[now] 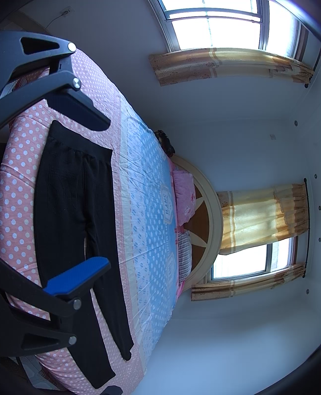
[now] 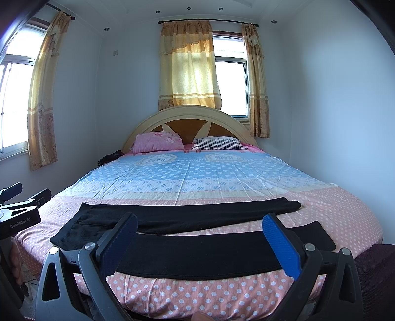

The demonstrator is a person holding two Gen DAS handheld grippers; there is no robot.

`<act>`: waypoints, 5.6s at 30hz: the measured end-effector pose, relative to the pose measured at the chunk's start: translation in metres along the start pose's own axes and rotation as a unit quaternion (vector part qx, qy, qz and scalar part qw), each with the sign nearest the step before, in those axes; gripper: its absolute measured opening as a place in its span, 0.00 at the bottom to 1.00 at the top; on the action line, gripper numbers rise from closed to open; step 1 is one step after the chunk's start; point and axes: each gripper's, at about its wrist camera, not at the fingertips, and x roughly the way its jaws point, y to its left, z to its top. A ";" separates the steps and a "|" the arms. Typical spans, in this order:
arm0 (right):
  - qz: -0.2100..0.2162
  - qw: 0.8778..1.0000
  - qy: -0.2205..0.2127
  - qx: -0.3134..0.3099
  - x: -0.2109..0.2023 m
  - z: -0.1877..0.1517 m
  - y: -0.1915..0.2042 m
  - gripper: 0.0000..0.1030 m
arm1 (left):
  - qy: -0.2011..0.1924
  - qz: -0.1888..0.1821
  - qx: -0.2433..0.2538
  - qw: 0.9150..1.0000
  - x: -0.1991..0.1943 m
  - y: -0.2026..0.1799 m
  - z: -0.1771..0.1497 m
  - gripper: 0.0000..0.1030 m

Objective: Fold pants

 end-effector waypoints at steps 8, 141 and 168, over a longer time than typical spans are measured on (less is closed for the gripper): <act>0.000 1.000 0.000 -0.001 0.000 -0.001 0.001 0.99 | 0.000 0.000 0.000 1.000 0.000 0.000 0.000 1.00; -0.005 0.971 0.177 0.158 0.224 -0.015 -0.345 0.09 | 0.149 -0.176 -0.116 0.966 0.245 0.203 -0.054 0.12; 0.100 0.951 0.228 -0.185 0.153 -0.038 -0.107 0.54 | 0.153 -0.159 -0.079 0.972 0.214 0.197 -0.117 0.12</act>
